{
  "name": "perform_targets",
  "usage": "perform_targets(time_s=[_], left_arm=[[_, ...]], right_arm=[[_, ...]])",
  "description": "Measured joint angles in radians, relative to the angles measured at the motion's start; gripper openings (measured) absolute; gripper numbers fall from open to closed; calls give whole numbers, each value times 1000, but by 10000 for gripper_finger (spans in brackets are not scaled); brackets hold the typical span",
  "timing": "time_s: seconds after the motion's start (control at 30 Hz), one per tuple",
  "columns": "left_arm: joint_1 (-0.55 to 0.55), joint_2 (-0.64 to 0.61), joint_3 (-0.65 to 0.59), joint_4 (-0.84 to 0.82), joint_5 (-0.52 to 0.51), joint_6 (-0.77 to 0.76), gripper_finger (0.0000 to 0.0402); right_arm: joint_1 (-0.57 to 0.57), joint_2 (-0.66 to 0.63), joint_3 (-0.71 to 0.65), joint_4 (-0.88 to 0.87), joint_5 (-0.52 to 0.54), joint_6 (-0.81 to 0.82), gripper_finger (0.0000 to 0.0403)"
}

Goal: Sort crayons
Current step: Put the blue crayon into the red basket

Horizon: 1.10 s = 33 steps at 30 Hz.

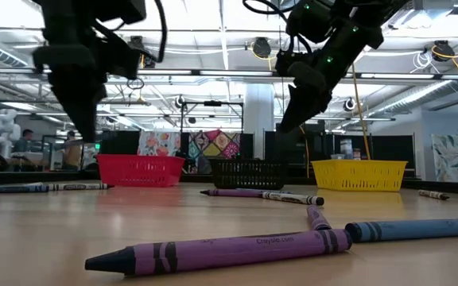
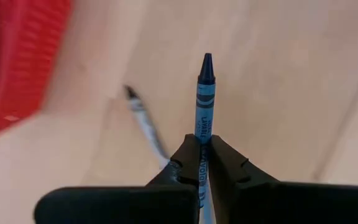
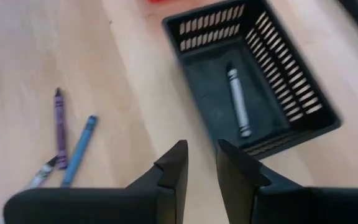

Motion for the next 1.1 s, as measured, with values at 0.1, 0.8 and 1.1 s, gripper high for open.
perform_targets(time_s=[0.1, 0.8, 1.1], left_arm=[[47, 0, 0, 0, -2, 67, 8], [344, -2, 160, 2, -101, 557, 8], [471, 9, 160, -2, -92, 750, 8]], right_arm=[[32, 0, 0, -32, -26, 58, 70], [260, 0, 0, -106, -77, 325, 70], [337, 0, 0, -148, -76, 433, 70]])
